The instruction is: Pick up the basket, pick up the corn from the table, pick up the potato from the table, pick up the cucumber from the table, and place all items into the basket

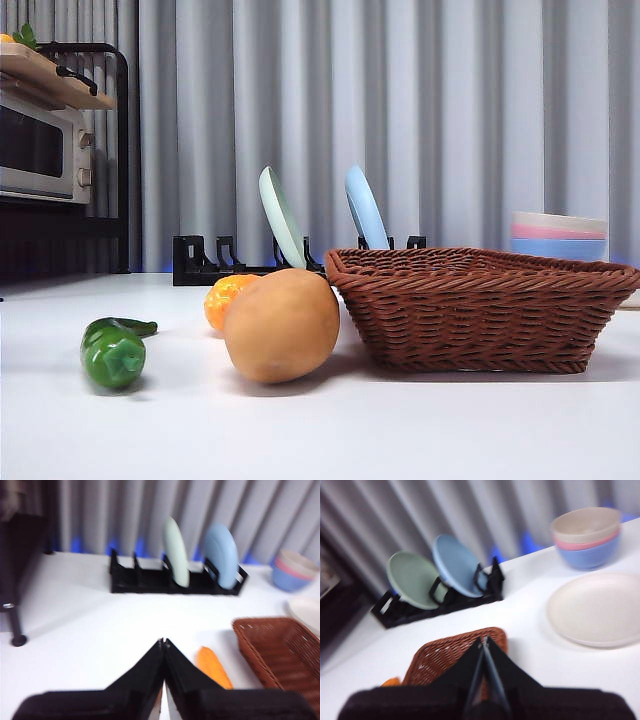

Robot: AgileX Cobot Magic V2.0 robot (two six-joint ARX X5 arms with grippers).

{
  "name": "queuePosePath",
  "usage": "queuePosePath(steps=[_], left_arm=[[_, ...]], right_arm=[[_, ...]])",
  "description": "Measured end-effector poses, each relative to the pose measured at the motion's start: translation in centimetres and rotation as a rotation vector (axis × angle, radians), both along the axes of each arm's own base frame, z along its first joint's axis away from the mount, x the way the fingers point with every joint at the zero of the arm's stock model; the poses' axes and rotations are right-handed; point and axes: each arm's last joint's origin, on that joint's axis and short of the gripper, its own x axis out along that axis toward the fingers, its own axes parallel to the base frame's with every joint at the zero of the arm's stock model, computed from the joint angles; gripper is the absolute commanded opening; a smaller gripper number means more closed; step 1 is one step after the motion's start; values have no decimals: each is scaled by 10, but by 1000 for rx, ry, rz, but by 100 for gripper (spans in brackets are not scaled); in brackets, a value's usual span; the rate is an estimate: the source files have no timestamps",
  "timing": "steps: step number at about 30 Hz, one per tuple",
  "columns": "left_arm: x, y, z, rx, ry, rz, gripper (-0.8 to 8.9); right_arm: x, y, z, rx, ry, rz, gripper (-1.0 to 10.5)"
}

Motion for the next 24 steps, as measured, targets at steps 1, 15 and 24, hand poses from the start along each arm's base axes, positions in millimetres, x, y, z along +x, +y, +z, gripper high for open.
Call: queuePosePath(steps=[1,15,24], left_arm=[[5,-1,5,7,20,-22,-5],[70,-8,21,29,271,-176,444],[71,-10,21,14,275,-215,443]], right_arm=[[4,1,5,-9,18,19,-8],[74,10,27,-165,384,330,385],[117,12,-12,-180,554,362,378]])
